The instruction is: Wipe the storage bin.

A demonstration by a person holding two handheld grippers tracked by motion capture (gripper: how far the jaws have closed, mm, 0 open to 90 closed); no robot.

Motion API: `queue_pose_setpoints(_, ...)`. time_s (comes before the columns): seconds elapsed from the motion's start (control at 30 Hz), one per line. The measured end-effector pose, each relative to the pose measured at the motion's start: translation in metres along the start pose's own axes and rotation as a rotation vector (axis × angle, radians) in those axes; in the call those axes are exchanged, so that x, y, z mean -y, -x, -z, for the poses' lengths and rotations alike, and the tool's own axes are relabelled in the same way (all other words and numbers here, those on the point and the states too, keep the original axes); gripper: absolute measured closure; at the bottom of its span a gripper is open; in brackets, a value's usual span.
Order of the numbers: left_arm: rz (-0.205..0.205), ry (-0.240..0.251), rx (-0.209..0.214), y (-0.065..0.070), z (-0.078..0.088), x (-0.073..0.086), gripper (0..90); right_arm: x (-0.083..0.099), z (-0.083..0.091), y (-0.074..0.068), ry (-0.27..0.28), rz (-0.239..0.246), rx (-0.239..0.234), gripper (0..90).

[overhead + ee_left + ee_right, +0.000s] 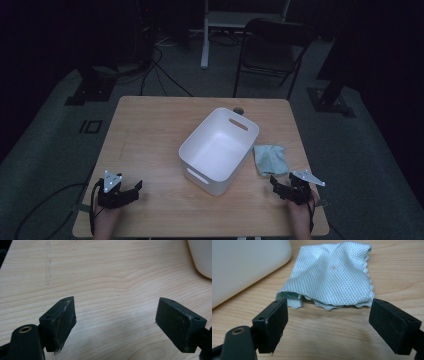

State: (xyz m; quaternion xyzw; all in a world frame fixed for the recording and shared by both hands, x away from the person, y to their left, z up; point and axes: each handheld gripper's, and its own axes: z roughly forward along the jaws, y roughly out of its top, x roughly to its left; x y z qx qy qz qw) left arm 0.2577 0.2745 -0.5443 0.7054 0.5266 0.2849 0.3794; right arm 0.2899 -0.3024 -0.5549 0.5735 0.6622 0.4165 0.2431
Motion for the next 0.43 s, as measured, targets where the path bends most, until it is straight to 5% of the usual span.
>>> queue_pose_setpoints(0.43,0.0,-0.013,-0.017,0.0018,-0.0029,0.0011,16.8,-0.0009,-0.002,-0.0004,-0.017,0.006,-0.003,15.5)
